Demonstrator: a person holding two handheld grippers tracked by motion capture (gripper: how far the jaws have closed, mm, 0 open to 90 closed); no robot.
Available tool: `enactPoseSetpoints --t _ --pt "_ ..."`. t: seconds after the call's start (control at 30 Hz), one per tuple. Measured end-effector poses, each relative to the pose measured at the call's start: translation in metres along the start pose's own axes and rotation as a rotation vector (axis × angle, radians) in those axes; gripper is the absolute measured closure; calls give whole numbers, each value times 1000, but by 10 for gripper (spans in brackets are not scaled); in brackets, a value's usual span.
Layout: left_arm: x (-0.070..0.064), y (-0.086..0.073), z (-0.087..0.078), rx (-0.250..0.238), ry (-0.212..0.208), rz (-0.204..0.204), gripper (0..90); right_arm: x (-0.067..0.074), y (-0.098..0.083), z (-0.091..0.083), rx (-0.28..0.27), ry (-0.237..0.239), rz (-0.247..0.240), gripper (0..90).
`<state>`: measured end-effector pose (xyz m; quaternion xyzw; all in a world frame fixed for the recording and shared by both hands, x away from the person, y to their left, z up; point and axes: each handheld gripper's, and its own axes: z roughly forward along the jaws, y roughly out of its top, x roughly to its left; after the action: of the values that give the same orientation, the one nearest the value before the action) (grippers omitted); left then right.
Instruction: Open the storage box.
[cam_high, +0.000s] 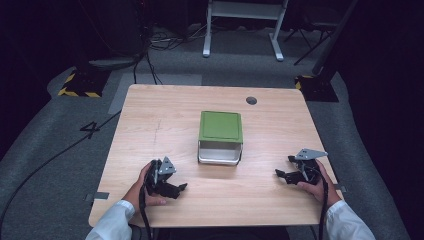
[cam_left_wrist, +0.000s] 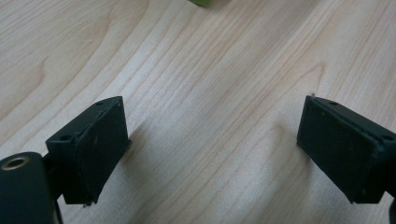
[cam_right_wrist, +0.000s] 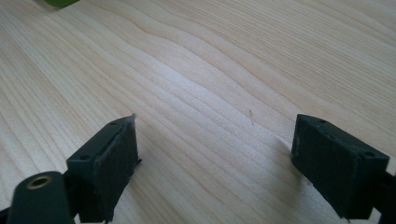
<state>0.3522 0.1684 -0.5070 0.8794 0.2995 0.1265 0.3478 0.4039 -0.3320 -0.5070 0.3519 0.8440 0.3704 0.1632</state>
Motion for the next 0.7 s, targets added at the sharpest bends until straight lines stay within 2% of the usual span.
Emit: enactPoseSetpoints --t 0.07,0.13,0.23,0.3,0.33,0.5,0.57,0.67,0.7 --pt "2 2 2 3 -26 29 90 0 0 0 0 -1 -1 148" --pt "1 7 4 19 -35 32 90 0 0 0 0 -1 0 148" --pt "-3 12 7 30 -44 60 93 0 0 0 0 -1 0 148" --pt "-5 14 7 26 -76 67 157 0 0 0 0 -1 0 148" --pt "-6 15 6 31 -81 85 194 0 0 0 0 -1 0 148" --pt "-9 20 3 28 -111 86 212 0 0 0 0 -1 1 148" --pt "-13 25 0 38 -98 122 273 0 0 0 -1 -2 1 148" --pt "-16 30 -3 24 -103 133 271 0 0 0 -1 -2 1 148" --pt "-19 36 -7 8 -101 156 270 0 0 0 -1 -2 1 148"
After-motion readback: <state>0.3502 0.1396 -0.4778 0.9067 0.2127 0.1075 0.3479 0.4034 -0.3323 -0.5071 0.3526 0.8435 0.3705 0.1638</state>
